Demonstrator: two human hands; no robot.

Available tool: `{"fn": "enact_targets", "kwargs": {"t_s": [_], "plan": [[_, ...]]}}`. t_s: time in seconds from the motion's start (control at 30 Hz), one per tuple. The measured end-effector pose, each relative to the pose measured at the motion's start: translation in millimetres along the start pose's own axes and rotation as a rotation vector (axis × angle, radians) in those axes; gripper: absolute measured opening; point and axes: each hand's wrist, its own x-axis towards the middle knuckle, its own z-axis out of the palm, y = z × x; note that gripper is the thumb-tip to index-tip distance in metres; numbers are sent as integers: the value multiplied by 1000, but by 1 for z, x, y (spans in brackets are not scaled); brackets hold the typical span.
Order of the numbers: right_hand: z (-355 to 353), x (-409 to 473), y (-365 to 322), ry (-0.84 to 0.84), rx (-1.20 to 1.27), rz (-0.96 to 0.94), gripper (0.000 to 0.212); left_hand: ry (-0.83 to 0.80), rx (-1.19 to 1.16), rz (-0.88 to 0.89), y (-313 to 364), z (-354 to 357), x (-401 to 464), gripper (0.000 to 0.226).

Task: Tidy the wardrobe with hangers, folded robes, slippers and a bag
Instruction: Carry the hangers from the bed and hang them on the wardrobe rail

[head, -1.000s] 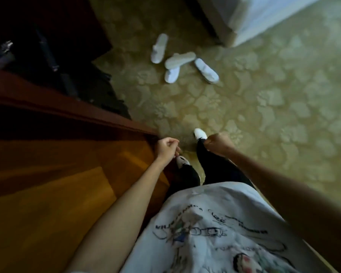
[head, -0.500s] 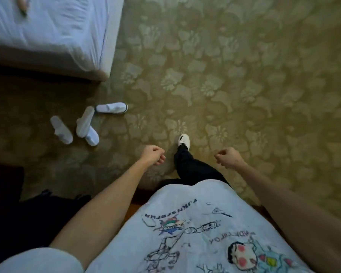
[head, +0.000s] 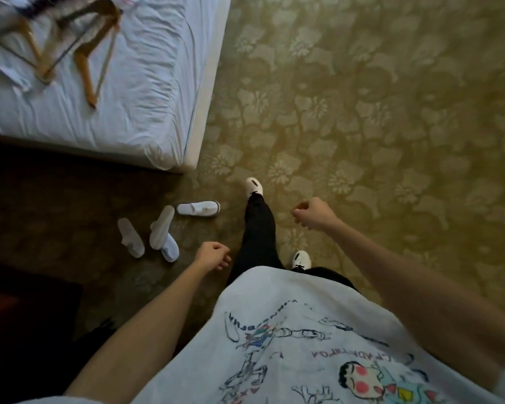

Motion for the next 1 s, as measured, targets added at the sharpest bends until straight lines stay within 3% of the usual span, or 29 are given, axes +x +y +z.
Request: {"fn": "enact_targets", "kwargs": {"t_s": [0.13, 0.27, 0.6, 0.77, 1.0], "plan": [[-31, 73, -108, -55, -54, -118, 19, 18, -61, -59, 42, -56, 47, 19], [-77, 137, -172, -47, -155, -64, 22, 20, -122, -113, 111, -116, 92, 22], [-253, 252, -244, 150, -166, 194, 25, -65, -145, 116, 413, -233, 192, 17], [-343, 313, -271, 148, -119, 236, 21, -111, -59, 259, 560, -270, 235, 18], [-474, 419, -342, 141, -127, 268, 20, -11, -57, 132, 673, -336, 301, 18]]}}
